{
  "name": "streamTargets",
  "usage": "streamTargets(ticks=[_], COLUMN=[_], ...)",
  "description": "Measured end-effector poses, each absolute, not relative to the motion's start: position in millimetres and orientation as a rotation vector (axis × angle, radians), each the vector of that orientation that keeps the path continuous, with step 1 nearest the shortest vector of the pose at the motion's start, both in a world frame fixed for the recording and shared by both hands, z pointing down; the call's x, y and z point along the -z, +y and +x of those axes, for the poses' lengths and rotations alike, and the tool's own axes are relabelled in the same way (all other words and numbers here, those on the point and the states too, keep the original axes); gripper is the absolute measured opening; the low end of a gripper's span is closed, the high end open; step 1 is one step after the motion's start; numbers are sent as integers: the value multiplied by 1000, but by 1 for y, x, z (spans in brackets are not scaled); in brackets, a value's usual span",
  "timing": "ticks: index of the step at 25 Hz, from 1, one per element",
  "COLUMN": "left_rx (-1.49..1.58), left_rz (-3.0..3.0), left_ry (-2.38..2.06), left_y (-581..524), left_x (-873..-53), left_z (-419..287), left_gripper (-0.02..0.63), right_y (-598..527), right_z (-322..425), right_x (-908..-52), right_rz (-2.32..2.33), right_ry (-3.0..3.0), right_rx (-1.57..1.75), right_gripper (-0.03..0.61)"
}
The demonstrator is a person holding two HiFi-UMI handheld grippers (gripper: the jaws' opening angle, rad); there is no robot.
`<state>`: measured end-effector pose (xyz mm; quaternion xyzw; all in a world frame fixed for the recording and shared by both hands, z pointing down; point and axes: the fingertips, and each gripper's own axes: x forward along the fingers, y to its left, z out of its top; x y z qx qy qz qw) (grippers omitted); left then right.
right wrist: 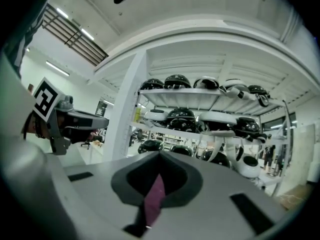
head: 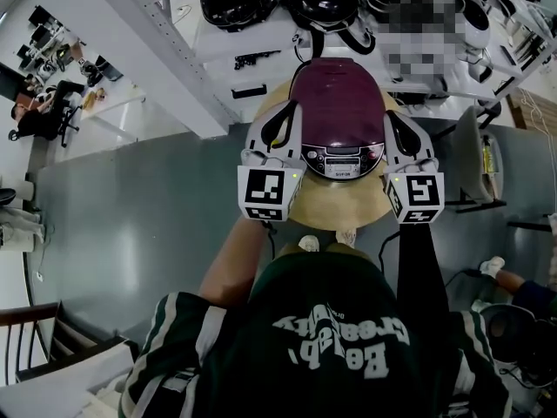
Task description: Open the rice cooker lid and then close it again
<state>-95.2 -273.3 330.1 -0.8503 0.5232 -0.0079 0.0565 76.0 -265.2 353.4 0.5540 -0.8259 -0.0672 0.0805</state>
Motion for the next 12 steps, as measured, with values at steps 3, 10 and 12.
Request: streamTargets(ticks=[3,10,12], left_rx=[25,16,19], left_rz=[-2588,-2594,-2595], left_ry=[1585,1558,1556], left_y=[-272,-263,-261], left_x=[-332,-329,-329], left_z=[-96,-98,-100], left_gripper=[0,0,0], right_y=[-261,-250,-247], right_z=[75,69,68], right_x=[-354,-354,-355], right_rz=[1658,1671,1675], right_ry=[-2465,-2452,-2448], right_rx=[194,195,192], right_gripper=[3,3,3])
